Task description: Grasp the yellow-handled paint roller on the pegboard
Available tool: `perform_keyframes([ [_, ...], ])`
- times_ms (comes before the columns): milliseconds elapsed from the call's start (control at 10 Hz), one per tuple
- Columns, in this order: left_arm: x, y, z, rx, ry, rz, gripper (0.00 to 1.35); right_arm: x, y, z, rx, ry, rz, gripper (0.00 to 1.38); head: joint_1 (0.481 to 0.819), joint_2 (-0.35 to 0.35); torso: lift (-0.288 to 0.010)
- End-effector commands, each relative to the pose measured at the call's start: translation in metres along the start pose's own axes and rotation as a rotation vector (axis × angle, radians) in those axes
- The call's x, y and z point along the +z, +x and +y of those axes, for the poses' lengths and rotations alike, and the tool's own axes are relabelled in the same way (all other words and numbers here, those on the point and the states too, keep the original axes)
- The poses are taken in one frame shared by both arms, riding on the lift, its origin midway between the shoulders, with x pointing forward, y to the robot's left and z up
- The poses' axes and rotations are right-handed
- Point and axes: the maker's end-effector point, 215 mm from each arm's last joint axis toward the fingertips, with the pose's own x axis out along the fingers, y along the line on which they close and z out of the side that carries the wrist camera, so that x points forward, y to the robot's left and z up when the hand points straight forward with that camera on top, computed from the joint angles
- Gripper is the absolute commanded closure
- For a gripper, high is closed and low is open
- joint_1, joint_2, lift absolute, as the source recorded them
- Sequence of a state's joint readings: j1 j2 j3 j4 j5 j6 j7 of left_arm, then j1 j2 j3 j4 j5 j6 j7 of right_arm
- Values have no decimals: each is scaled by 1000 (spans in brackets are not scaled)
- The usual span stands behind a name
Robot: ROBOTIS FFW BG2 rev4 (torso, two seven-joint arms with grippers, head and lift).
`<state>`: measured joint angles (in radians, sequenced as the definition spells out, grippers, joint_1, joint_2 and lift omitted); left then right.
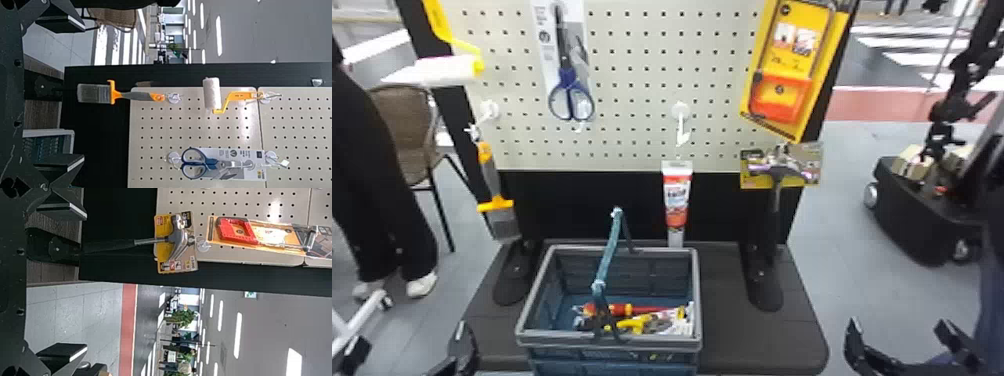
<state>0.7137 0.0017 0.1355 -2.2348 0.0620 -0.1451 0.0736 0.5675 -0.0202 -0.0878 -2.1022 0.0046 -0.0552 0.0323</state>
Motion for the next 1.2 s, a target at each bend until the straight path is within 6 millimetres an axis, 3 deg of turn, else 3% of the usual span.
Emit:
perform_keyframes([
  [0, 0, 1, 0, -1, -2, 0, 142, -1, 0, 1, 2, 2, 2, 124, 549, 0, -100],
  [500, 1, 2, -2, -6, -6, -2, 142, 1, 1, 0, 3, -1, -2, 124, 549, 0, -100],
  [600, 14, 6, -3, -9, -14, -14, 142, 0, 0, 0, 3, 1, 0, 124, 549, 0, -100],
  [900, 116, 32, -13, -80, -29, -81, 142, -1, -1, 1, 6, 2, 2, 122, 549, 0, -100],
  [1100, 191, 63, -12, -140, 27, -134, 142, 0, 0, 1, 8, 1, 0, 124, 549, 0, -100],
])
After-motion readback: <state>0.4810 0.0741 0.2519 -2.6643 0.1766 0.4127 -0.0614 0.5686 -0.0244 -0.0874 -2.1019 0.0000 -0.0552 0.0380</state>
